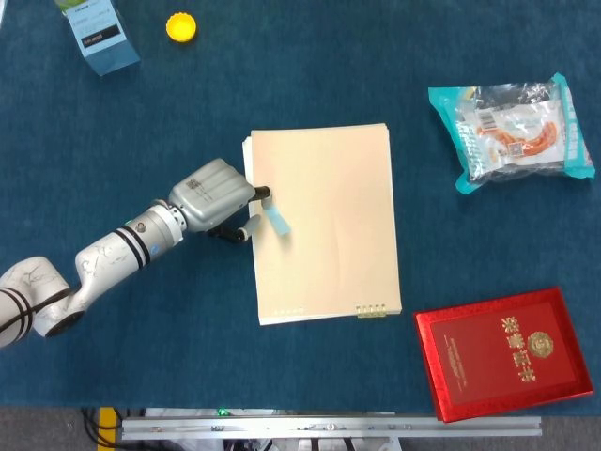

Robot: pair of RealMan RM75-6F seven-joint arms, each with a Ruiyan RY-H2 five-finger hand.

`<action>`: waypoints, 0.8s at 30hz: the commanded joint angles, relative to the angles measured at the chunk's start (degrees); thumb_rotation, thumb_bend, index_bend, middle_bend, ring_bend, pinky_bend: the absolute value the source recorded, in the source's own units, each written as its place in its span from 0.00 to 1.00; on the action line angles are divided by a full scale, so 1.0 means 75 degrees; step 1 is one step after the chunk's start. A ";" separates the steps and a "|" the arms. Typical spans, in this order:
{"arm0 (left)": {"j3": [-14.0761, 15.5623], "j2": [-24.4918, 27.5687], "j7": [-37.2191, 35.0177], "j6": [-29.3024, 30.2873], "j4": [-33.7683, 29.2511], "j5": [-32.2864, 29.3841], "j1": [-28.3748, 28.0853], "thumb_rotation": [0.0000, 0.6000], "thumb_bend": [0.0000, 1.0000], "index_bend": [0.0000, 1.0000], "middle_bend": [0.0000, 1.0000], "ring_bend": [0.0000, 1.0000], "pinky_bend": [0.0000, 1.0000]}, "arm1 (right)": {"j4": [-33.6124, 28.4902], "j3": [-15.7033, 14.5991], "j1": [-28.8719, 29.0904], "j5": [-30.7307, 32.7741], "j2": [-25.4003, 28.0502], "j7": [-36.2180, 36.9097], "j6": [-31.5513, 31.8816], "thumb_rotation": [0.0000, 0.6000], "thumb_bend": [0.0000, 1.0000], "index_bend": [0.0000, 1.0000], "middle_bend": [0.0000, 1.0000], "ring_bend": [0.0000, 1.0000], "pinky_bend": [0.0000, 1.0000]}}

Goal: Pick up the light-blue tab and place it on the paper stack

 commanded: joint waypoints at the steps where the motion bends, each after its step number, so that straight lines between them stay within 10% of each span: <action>1: 0.0014 -0.0016 0.0009 -0.0013 0.0023 -0.0002 0.0010 0.55 0.56 0.34 0.92 0.92 0.78 | -0.0001 0.0004 -0.0008 0.0004 0.0004 0.0004 0.0012 1.00 0.13 0.16 0.38 0.37 0.46; 24: 0.0059 -0.0119 0.0127 0.0029 -0.0150 0.0132 0.0012 0.56 0.56 0.34 0.92 0.92 0.78 | 0.0003 0.0011 -0.0064 0.0013 0.0050 0.0041 0.0074 1.00 0.12 0.16 0.38 0.38 0.46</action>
